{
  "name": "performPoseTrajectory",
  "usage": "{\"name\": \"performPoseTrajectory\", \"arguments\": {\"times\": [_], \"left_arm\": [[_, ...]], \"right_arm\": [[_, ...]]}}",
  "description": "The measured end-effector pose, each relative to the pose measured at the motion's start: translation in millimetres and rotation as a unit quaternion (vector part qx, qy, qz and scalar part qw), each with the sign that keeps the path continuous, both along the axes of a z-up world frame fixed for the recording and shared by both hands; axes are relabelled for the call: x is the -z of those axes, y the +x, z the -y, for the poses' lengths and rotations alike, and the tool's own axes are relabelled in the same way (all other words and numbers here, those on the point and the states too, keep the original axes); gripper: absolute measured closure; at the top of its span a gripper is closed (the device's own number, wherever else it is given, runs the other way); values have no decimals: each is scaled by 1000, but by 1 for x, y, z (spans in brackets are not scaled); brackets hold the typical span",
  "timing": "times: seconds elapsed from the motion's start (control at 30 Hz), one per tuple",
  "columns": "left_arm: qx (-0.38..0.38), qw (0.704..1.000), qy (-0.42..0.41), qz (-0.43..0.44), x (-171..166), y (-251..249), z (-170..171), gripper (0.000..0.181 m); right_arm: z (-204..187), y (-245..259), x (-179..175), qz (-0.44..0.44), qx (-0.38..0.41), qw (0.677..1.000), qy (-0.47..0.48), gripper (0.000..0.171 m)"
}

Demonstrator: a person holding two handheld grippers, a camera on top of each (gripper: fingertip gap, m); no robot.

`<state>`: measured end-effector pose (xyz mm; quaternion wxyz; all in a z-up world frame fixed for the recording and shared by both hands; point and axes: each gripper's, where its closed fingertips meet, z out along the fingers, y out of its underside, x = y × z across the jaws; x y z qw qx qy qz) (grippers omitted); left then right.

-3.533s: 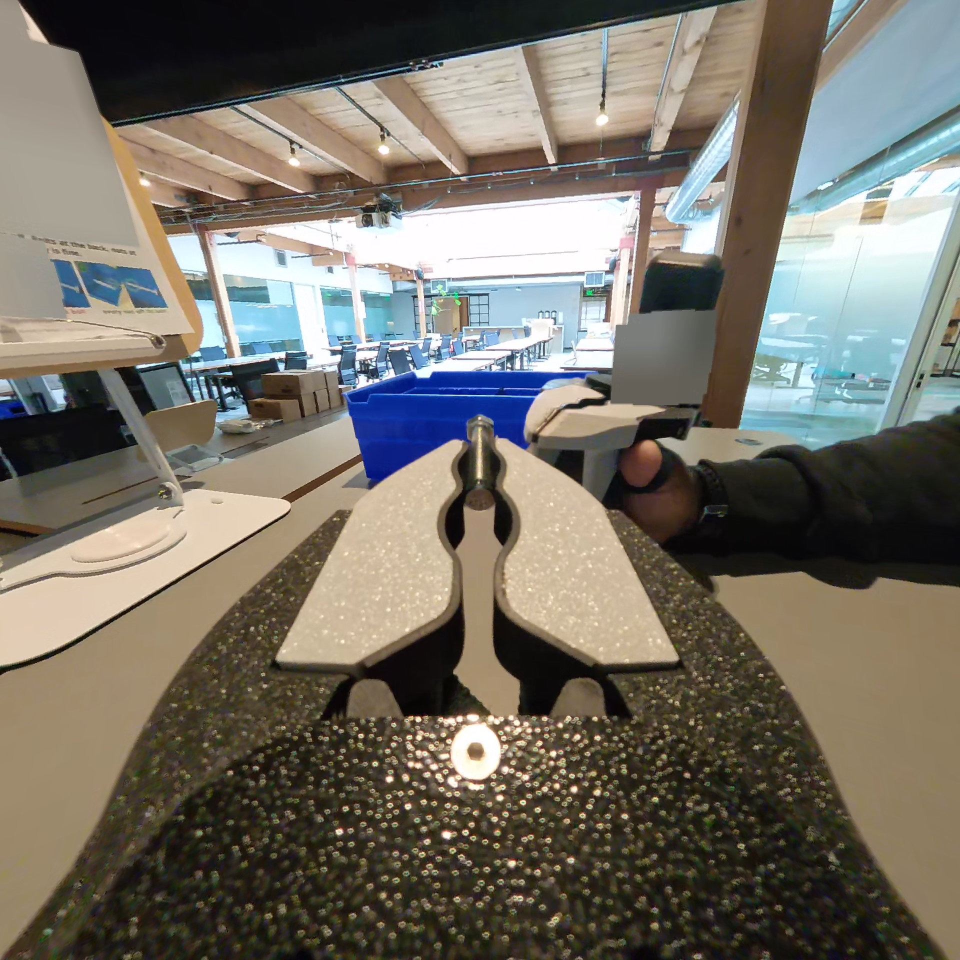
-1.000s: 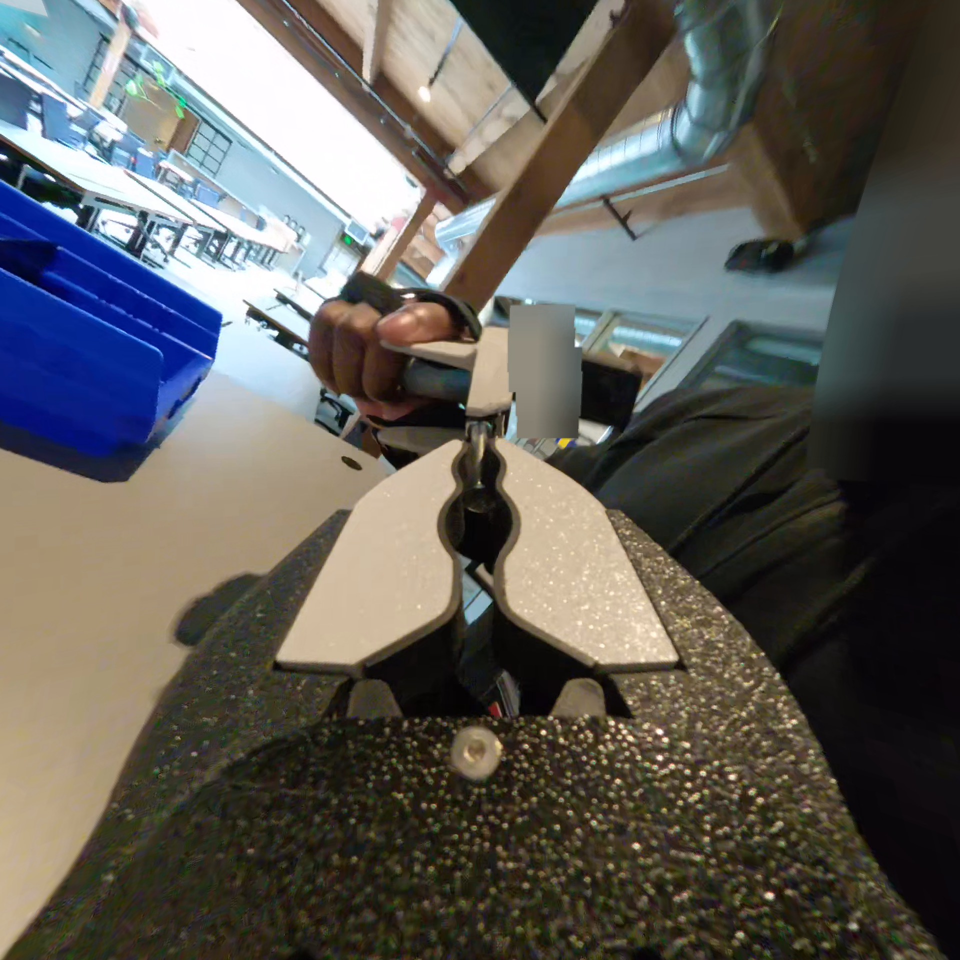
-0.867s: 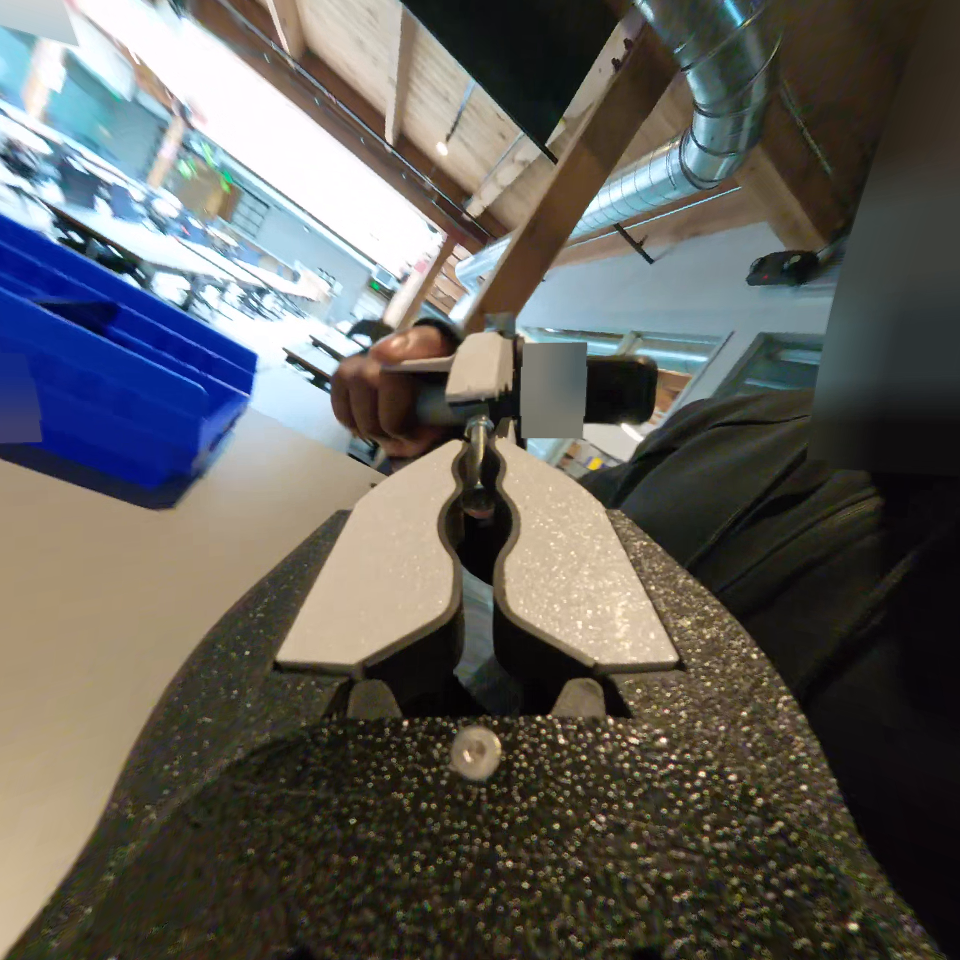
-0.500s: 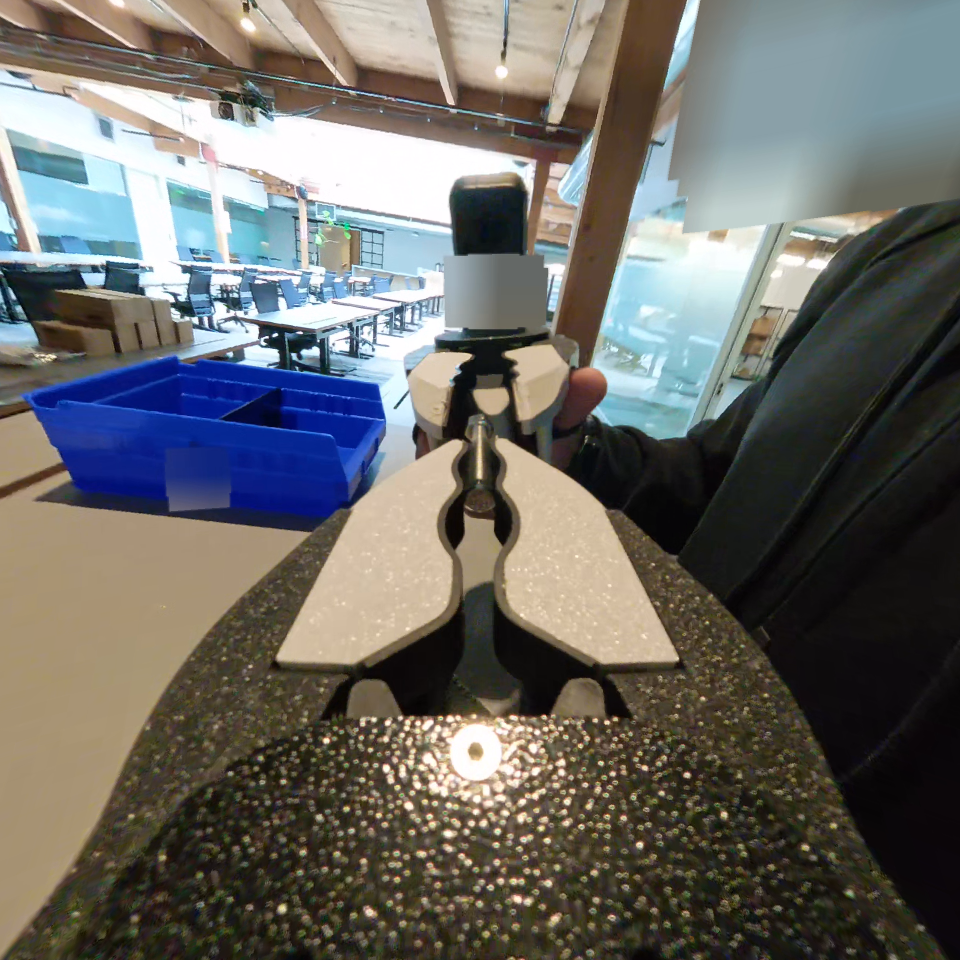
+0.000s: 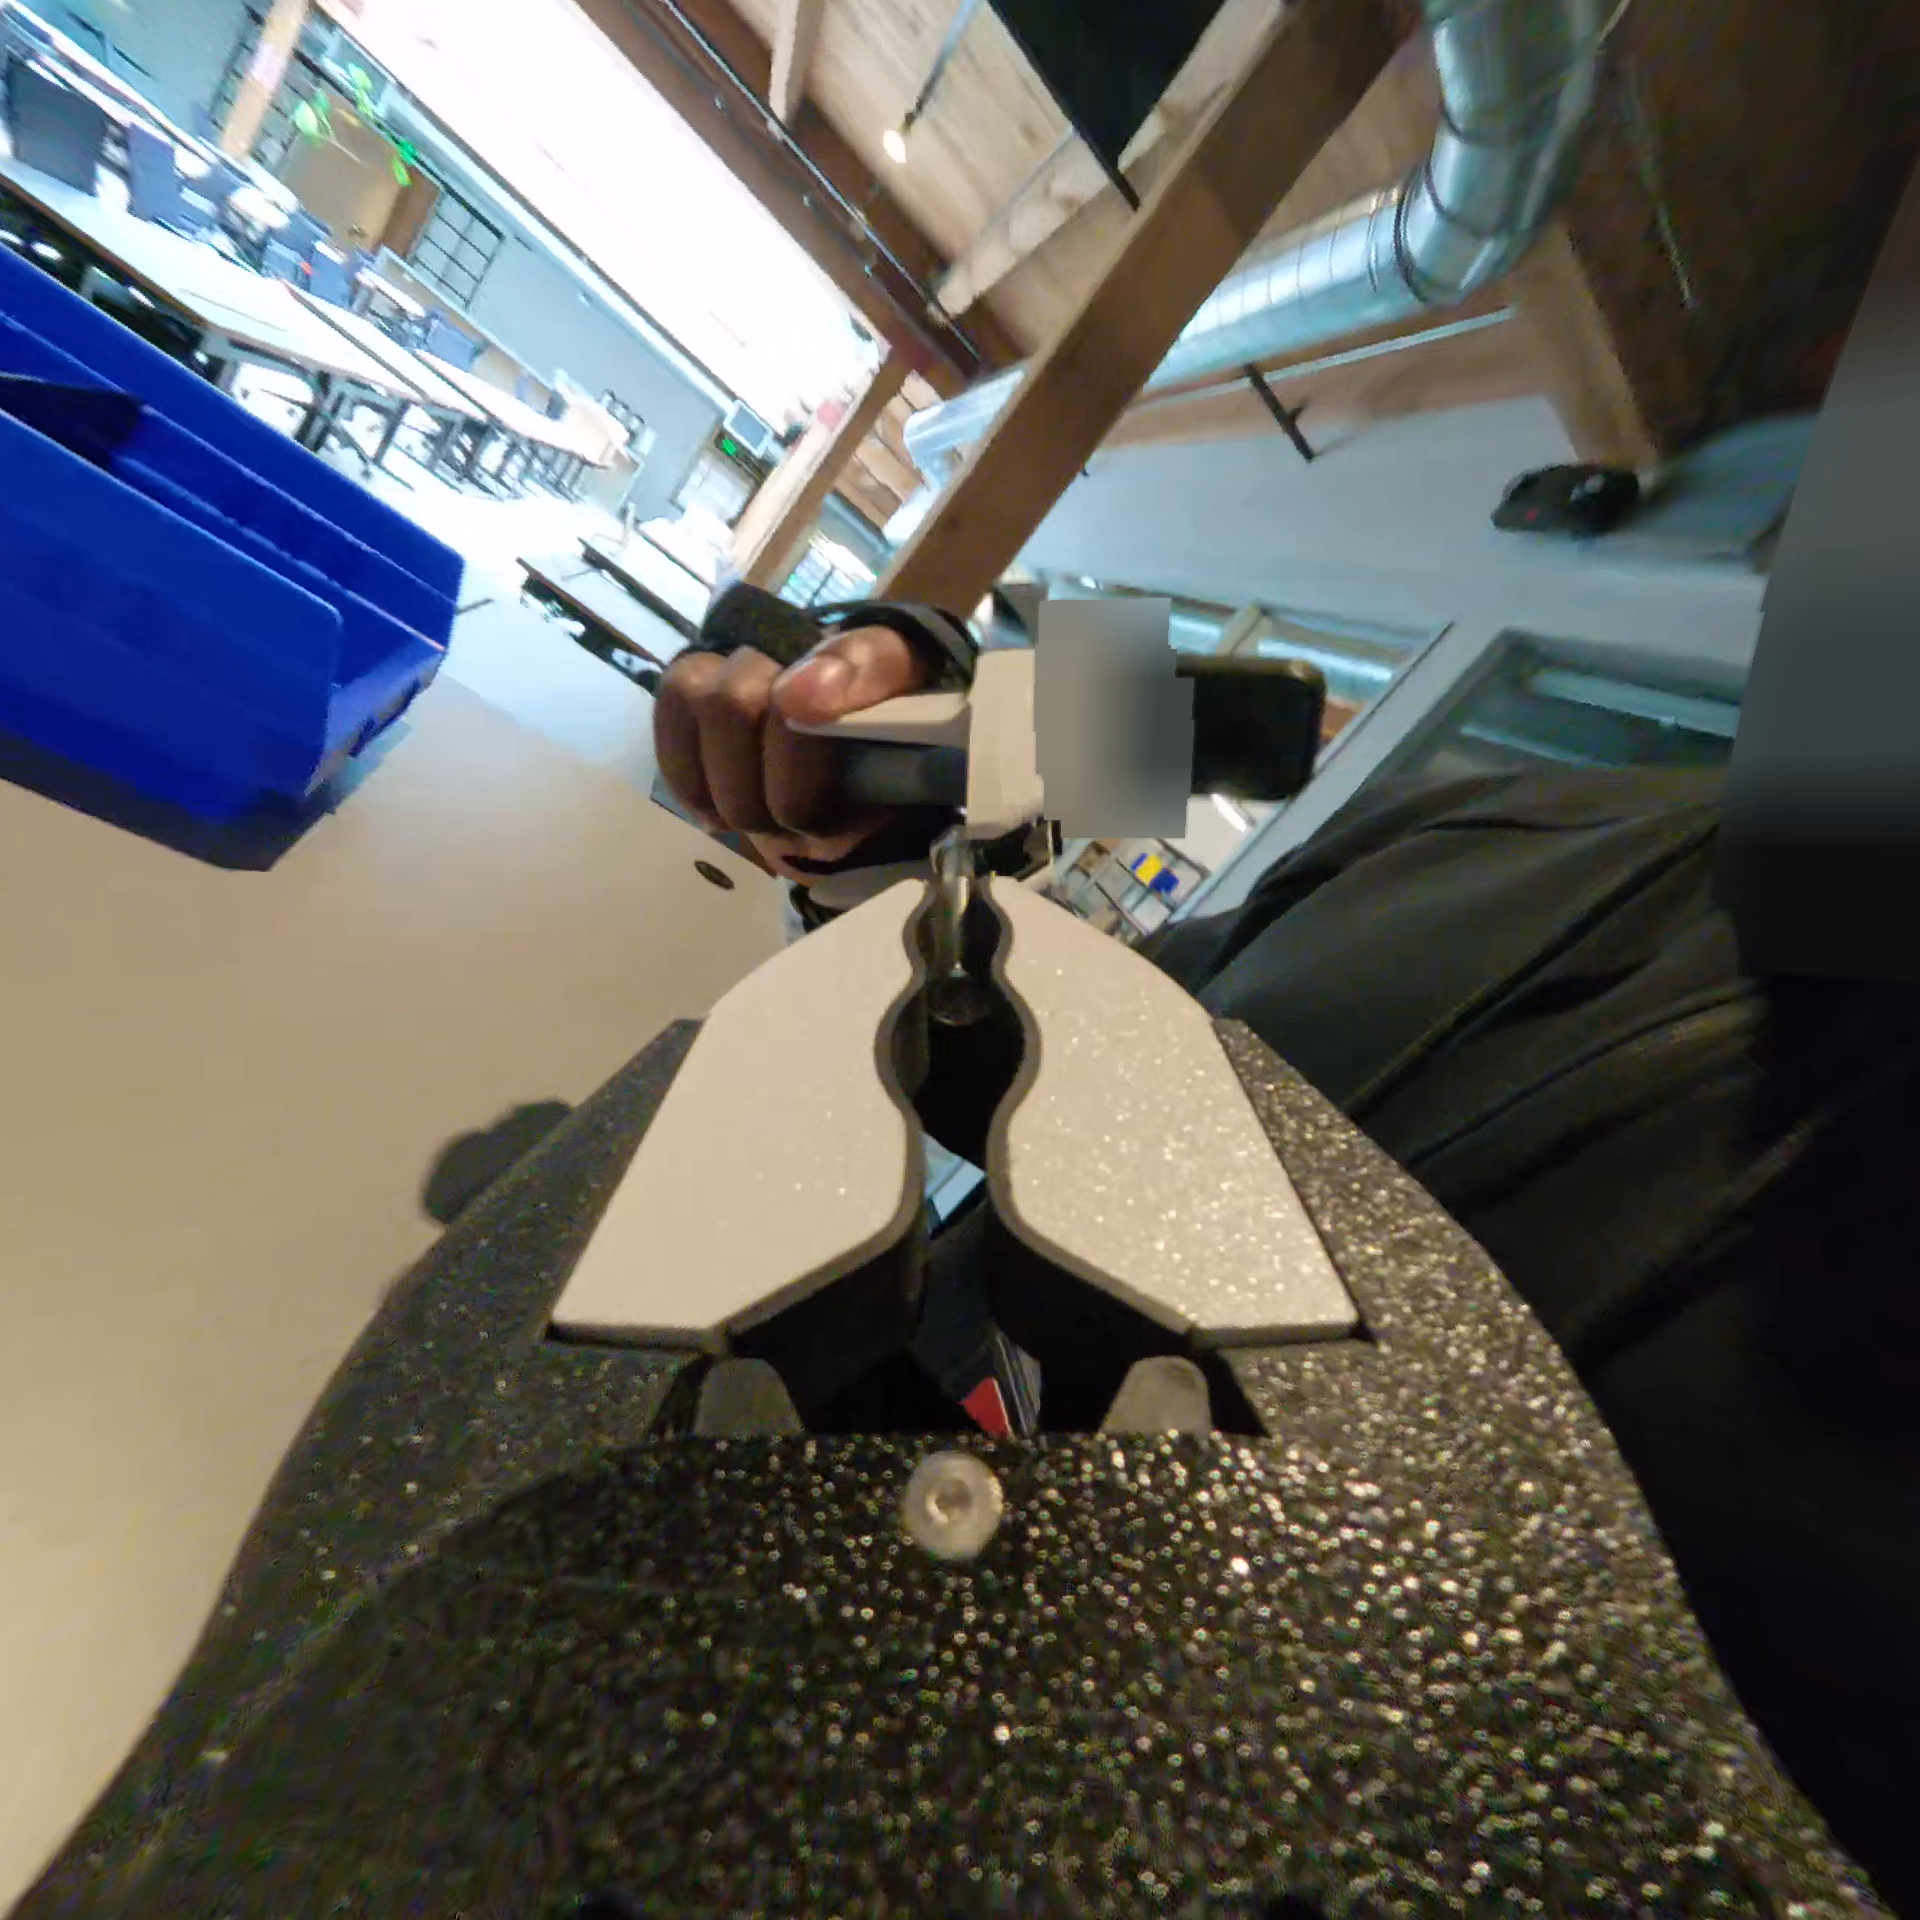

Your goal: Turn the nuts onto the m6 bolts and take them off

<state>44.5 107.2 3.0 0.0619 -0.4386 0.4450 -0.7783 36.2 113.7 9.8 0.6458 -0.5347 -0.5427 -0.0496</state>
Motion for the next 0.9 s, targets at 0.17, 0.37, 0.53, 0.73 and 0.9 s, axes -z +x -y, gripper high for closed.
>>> {"name": "performPoseTrajectory", "arguments": {"times": [0.17, 0.37, 0.53, 0.73, 0.9], "left_arm": [[-74, 994, 67, 48, -3, -2, -14, 176], [-149, 957, 220, 119, -15, -14, -22, 176], [-138, 949, 261, 110, -7, -16, -21, 176], [-68, 987, 141, 38, 3, -21, -20, 176], [7, 999, -48, 7, 5, -28, -20, 176]], "right_arm": [[-13, 3, 1, -95, 43, 993, -49, 153], [-21, -2, 2, -311, 20, 914, -260, 142], [-18, -13, -6, -362, -25, 875, -319, 150], [-22, -17, 7, -235, 4, 944, -231, 161], [-23, -23, 9, 56, 37, 997, 47, 161]]}}
